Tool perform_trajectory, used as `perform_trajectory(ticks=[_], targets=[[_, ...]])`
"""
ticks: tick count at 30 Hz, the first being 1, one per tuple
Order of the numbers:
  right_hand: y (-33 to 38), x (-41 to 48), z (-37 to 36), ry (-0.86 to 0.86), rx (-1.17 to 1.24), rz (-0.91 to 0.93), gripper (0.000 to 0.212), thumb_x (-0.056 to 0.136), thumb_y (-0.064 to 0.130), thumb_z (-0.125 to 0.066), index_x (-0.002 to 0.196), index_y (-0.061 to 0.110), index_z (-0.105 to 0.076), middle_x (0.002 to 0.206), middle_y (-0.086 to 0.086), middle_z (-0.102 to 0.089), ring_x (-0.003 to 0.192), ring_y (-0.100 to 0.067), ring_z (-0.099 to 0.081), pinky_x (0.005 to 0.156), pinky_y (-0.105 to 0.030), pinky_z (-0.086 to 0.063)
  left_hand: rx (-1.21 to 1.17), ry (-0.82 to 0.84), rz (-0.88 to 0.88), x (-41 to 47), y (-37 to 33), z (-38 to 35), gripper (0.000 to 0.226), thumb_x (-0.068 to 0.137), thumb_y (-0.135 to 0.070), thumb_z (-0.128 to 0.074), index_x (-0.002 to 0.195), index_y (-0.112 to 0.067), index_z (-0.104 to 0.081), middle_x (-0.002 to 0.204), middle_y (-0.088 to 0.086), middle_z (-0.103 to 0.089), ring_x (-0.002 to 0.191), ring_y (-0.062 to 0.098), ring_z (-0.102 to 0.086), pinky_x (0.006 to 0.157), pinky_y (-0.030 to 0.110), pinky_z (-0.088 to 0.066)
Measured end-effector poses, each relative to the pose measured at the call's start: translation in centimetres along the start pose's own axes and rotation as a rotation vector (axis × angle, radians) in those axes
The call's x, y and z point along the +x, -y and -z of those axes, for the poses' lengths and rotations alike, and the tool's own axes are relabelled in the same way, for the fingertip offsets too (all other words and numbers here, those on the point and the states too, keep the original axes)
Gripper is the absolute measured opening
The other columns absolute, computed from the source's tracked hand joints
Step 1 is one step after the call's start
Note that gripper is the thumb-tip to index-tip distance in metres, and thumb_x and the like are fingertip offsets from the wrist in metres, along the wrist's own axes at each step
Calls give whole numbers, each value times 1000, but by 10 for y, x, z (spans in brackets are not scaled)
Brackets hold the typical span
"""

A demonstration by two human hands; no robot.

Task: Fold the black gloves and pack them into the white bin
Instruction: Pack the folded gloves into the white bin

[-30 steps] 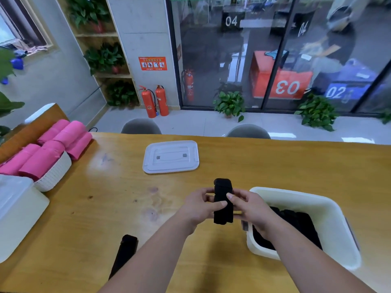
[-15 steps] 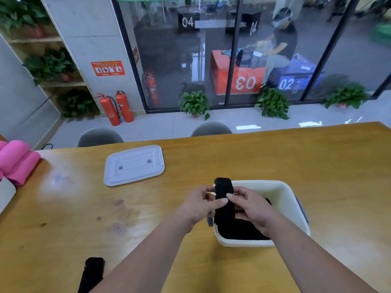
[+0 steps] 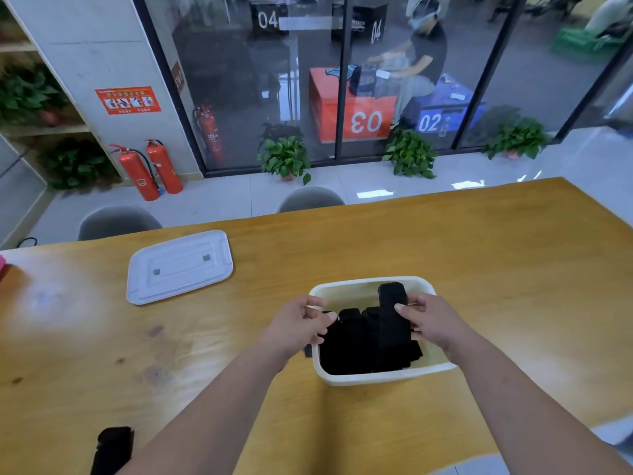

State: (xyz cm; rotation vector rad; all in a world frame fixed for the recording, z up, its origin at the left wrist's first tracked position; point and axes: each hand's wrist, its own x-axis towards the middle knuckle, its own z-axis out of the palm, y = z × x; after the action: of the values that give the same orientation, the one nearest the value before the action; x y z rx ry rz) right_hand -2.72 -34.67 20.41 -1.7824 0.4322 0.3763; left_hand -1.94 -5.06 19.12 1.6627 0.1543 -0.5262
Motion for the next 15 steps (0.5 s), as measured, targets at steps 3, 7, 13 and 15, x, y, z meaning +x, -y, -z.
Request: perform_trajectory(ticks=[3, 7, 13, 15], targets=[[1, 0, 5, -115, -234, 63, 19, 101, 25, -71, 119, 20, -69, 98, -1, -75, 91, -14, -73, 68, -22, -58, -8, -3, -6, -1, 2, -1, 38, 88, -36, -86, 120, -25, -69, 93, 5, -72, 74, 20, -74, 87, 48, -64], [2, 5, 11, -201, -599, 169, 25, 100, 32, -69, 123, 22, -67, 96, 11, -67, 92, -10, -64, 69, -20, -45, -10, -14, -7, 0, 3, -1, 36, 88, -36, -85, 120, -26, -70, 95, 6, -73, 77, 20, -75, 86, 41, -64], [-1, 18, 4, -236, -1097, 143, 17, 103, 35, -61, 98, 19, -62, 91, 4, -68, 80, -18, -63, 76, -34, -57, 7, -28, 9, 0, 4, -2, 36, 88, -36, -86, 119, -28, -70, 93, 5, -73, 74, 20, -74, 69, 35, -56], [-9, 26, -2, -225, -1210, 66, 22, 105, 35, -57, 91, 19, -59, 80, 2, -65, 73, -16, -61, 98, -36, -53, 3, -31, 15, -1, 3, -3, 37, 88, -37, -86, 119, -28, -69, 94, 5, -73, 74, 19, -74, 67, 34, -55]])
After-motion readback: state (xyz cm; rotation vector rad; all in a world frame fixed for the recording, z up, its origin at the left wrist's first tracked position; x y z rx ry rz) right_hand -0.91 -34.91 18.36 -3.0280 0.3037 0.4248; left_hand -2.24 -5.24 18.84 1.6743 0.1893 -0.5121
